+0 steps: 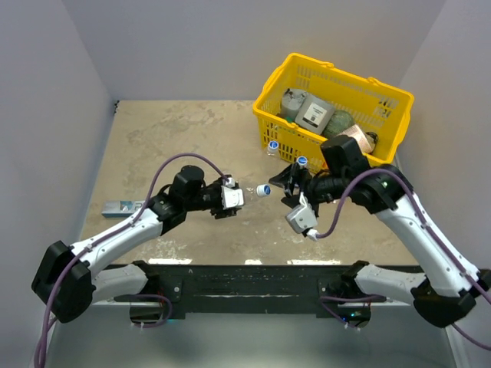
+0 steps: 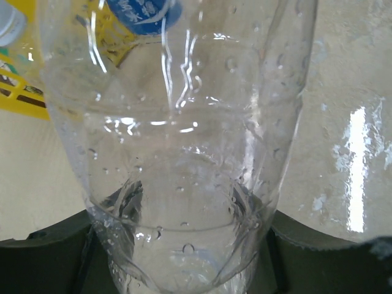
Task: Screw on the bottle caps
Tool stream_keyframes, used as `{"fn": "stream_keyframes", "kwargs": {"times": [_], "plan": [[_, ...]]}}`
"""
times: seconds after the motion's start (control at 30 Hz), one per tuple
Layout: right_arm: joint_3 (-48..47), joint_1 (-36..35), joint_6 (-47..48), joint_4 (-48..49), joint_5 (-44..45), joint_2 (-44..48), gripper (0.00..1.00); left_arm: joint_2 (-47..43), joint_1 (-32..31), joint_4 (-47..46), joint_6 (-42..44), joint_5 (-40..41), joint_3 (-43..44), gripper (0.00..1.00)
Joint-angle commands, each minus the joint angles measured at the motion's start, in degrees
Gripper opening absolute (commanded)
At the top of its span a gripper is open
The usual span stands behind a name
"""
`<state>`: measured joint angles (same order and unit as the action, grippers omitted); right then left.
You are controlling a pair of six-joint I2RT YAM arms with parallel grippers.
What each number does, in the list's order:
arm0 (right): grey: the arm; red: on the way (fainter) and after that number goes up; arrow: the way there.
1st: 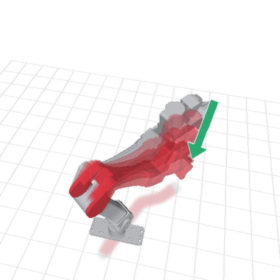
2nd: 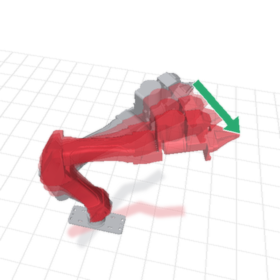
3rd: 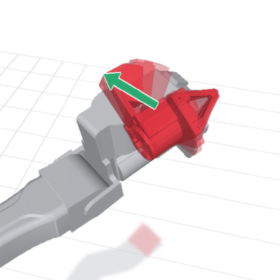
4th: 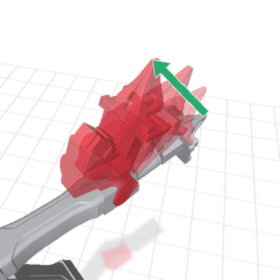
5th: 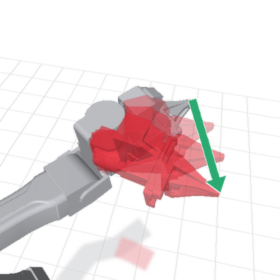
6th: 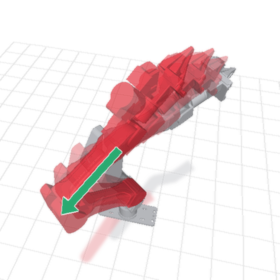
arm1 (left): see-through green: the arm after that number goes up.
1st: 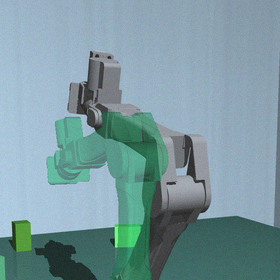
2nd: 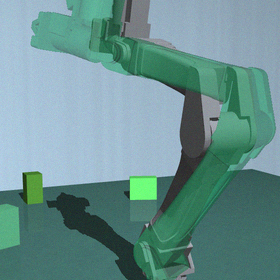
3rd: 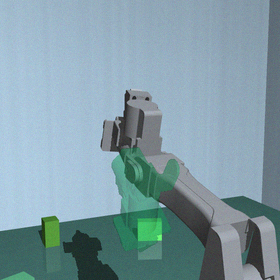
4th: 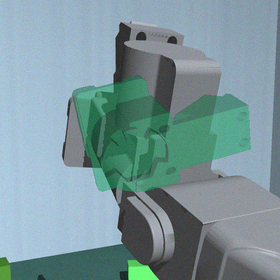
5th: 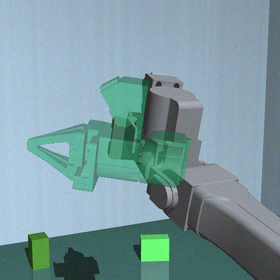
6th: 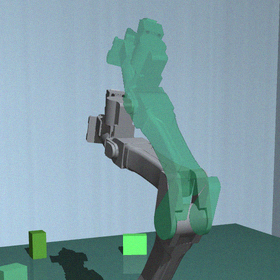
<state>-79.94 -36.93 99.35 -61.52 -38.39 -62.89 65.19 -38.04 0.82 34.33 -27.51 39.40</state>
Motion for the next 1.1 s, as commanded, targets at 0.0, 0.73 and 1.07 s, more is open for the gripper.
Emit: {"fn": "stream_keyframes", "kwargs": {"times": [0.0,0.73,1.07], "plan": [[-5.3,-0.5,9.4,-5.2,0.6,-5.8,0.63,0.7,0.3,4.6,4.3,-4.4,3.9,0.0],[-4.8,-2.7,13.3,-6.4,-1.2,-9.4,0.51,3.6,0.3,4.4,5.0,-5.7,7.1,0.0],[-3.6,-3.5,8.7,-2.4,-1.8,-9.6,0.34,4.2,0.9,3.0,3.5,-7.8,7.4,0.0]]}}
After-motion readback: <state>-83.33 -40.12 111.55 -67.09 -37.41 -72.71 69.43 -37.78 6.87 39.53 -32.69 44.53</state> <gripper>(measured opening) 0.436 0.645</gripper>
